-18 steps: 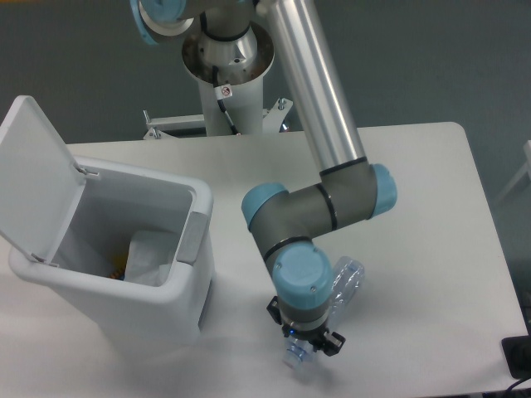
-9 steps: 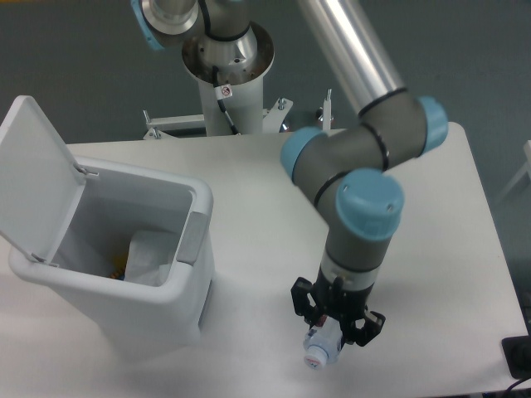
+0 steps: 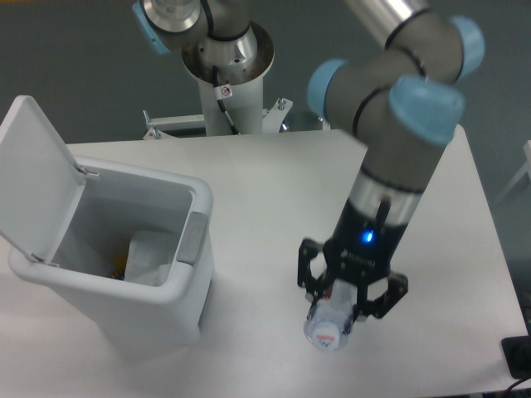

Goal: Place the trash in the trash can
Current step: 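Lift the bottle and carry it over the trash can, then release the bottle into the trash can and raise the gripper away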

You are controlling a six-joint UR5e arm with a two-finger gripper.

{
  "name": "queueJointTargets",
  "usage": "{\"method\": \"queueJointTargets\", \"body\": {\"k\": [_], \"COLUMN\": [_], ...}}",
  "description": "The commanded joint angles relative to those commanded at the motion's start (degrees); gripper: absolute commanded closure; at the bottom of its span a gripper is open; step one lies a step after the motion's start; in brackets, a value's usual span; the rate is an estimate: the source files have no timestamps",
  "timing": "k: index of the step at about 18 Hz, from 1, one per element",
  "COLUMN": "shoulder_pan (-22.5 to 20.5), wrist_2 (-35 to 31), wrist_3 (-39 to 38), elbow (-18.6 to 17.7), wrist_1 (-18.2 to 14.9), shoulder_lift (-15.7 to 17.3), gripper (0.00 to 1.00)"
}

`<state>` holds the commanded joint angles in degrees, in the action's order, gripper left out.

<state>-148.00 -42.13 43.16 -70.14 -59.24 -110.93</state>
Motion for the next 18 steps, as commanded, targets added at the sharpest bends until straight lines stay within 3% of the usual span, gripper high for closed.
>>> {"method": "queueJointTargets", "body": {"k": [3, 6, 11, 13, 15, 18], "shoulder_pan": [0.7, 2.2, 9.2, 13.3, 14.2, 14.3], "wrist_2": [7.6, 12.5, 13.0, 13.0, 13.0, 12.9], "wrist_3": [-2.2, -4.1, -4.1, -4.2, -3.7, -2.0], "elbow": [0.2, 0.4, -0.5, -2.2, -5.5, -10.0], "wrist_1": [0.1, 0.3, 0.3, 0.4, 0.4, 5.3], "shoulder_lift": [3.5, 4.8, 6.4, 7.2, 8.7, 8.8], "gripper": [0.64, 0.64, 0.64, 0.62, 0.61, 0.13]}}
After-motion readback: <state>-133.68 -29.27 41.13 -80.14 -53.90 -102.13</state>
